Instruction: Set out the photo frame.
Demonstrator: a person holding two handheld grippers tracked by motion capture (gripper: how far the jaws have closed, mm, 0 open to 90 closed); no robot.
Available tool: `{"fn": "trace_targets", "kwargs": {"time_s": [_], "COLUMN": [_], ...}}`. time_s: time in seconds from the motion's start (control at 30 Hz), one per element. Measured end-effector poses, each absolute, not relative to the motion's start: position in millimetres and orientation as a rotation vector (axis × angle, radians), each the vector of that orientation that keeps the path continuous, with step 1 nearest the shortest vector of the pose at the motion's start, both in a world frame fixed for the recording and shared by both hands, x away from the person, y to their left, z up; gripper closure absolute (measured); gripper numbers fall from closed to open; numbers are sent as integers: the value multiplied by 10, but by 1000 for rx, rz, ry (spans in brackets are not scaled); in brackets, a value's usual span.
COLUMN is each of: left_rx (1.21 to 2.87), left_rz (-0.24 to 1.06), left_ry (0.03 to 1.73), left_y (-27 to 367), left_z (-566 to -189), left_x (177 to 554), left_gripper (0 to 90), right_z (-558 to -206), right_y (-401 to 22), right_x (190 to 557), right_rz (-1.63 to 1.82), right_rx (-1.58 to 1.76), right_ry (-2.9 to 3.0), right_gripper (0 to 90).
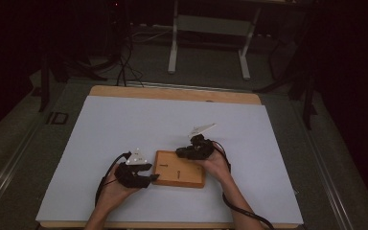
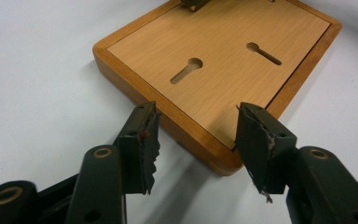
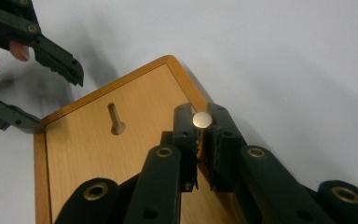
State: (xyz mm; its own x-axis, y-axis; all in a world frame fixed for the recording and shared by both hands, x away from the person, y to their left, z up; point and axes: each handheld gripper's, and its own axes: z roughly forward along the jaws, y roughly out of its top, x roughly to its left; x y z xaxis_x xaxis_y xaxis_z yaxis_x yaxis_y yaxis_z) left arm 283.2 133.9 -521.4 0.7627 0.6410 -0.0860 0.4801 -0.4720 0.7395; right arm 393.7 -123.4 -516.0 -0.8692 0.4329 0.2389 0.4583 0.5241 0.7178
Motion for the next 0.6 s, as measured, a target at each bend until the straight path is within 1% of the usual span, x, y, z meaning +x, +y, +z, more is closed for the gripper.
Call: {"fn": "trace_targets", "kwargs": {"time_s": [0.2,0.33,0.5,0.53,0.6], "left_rx": [2143,2142,2178,2189,2200], "left_rz": [280,280,303,327,381], "left_ry": [812,780,741,740,747], "left_y": [1361,1349,1297,1279,1242], "left_z": [-5204,-5188,-5197,-5200,-5200], "left_x": [2808,2775,2736,2729,2714], "left_gripper": [435,425,411,395,332], "right_z": [-5155,-5155,-5151,-5149,-5148], "right_y": [-1236,-1239,-1240,-1240,-1239], "right_x": [3989,4010,4038,4043,4055], "right_rz": [-1275,-1269,-1254,-1249,-1244], "right_rx": [-797,-805,-813,-819,-824], "right_ry": [-2686,-2668,-2654,-2651,-2641], "right_gripper": [833,833,835,835,835]}}
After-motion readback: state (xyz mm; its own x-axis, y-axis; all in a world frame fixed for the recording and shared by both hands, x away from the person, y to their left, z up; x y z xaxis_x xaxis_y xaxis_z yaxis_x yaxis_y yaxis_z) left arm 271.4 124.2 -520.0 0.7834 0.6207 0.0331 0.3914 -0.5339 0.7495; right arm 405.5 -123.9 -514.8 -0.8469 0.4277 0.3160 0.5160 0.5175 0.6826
